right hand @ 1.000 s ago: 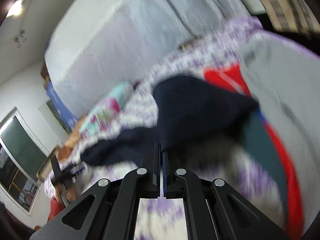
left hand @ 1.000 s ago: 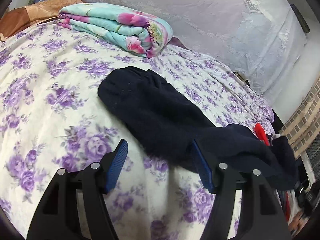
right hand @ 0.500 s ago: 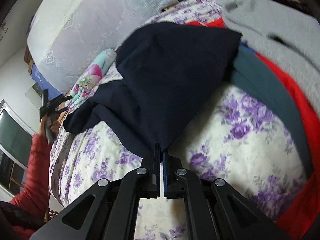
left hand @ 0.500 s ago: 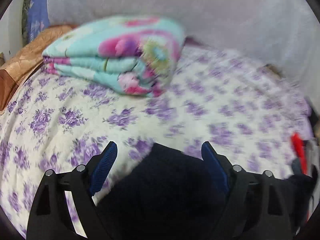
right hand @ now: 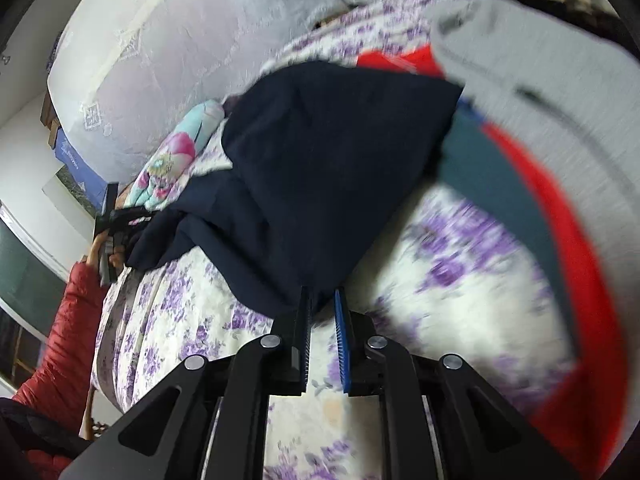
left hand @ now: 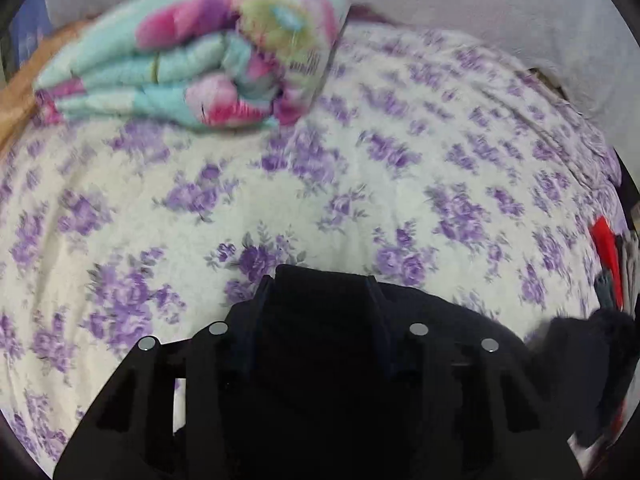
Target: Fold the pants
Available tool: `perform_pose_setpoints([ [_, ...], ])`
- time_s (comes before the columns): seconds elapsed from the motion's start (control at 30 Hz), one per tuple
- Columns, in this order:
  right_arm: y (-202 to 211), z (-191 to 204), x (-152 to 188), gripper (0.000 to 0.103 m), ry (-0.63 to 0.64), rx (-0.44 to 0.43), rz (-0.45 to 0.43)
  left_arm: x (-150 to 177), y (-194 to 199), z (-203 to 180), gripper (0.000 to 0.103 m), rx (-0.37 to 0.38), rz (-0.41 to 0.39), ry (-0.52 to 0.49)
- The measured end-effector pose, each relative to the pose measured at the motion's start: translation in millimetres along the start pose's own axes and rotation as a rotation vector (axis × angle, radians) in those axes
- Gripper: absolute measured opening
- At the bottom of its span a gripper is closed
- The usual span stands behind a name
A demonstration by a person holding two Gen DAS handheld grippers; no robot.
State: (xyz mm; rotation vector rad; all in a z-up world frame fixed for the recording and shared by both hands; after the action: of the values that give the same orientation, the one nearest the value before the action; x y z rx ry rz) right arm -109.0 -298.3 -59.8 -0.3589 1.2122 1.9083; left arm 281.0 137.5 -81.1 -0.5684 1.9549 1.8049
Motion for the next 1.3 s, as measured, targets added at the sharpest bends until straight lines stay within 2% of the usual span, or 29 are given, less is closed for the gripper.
perform_pose_setpoints([
  [0.07, 12, -1, -10, 0.017, 0.002, 0.011, -0.041, 4, 20, 0, 0.043, 0.016, -0.068, -0.019],
  [0.13, 20, 0, -19, 0.023, 0.009, 0.013, -0.075, 11, 47, 3, 0.043, 0.066, -0.138, -0.004],
  [0.2, 21, 6, -26, 0.023, 0.028, 0.005, -0.088, 24, 81, 4, 0.043, 0.137, -0.208, 0.011],
  [0.3, 17, 19, -32, 0.023, 0.067, -0.022, -0.094, 62, 136, 1, 0.043, 0.251, -0.313, -0.002],
  [0.37, 13, 24, -34, 0.024, 0.081, -0.04, -0.093, 98, 158, -2, 0.043, 0.304, -0.338, -0.021],
  [0.5, -2, 33, -36, 0.025, 0.095, -0.078, -0.062, 186, 164, 5, 0.043, 0.344, -0.257, -0.009],
  [0.63, -9, 49, -34, 0.026, 0.118, -0.112, -0.052, 225, 168, 11, 0.046, 0.368, -0.222, 0.055],
  [0.73, -6, 54, -30, 0.034, 0.128, -0.121, -0.058, 230, 172, 10, 0.05, 0.39, -0.219, 0.094],
  [0.77, -4, 54, -28, 0.034, 0.129, -0.121, -0.06, 231, 172, 11, 0.055, 0.401, -0.215, 0.111],
  [0.8, -2, 52, -26, 0.034, 0.126, -0.115, -0.062, 233, 172, 13, 0.061, 0.426, -0.204, 0.143],
  [0.9, 1, 46, -24, 0.035, 0.107, -0.106, -0.064, 234, 172, 17, 0.064, 0.534, -0.173, 0.257],
  [0.97, 2, 43, -22, 0.036, 0.094, -0.104, -0.065, 230, 172, 14, 0.065, 0.578, -0.154, 0.299],
  [1.13, 3, 49, -16, 0.041, 0.109, -0.112, -0.068, 220, 169, -9, 0.075, 0.563, -0.102, 0.36],
  [1.2, 0, 51, -16, 0.042, 0.121, -0.113, -0.061, 217, 168, -18, 0.086, 0.525, -0.103, 0.385],
  [1.3, -3, 55, -18, 0.042, 0.138, -0.109, -0.055, 209, 150, -31, 0.088, 0.491, -0.08, 0.442],
])
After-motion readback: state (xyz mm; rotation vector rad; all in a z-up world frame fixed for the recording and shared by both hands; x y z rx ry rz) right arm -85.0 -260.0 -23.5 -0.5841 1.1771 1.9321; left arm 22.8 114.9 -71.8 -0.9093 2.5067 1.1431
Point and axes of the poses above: each gripper's, at about its wrist camera, not at the fingertips, and y roughly against the way its jaws point, z to its left, x to its underside, the point moved 10 cm from there along -y, roughly the way its jaws point, and after that the axes turned 5 degrees about -x, right-handed, at the moved point
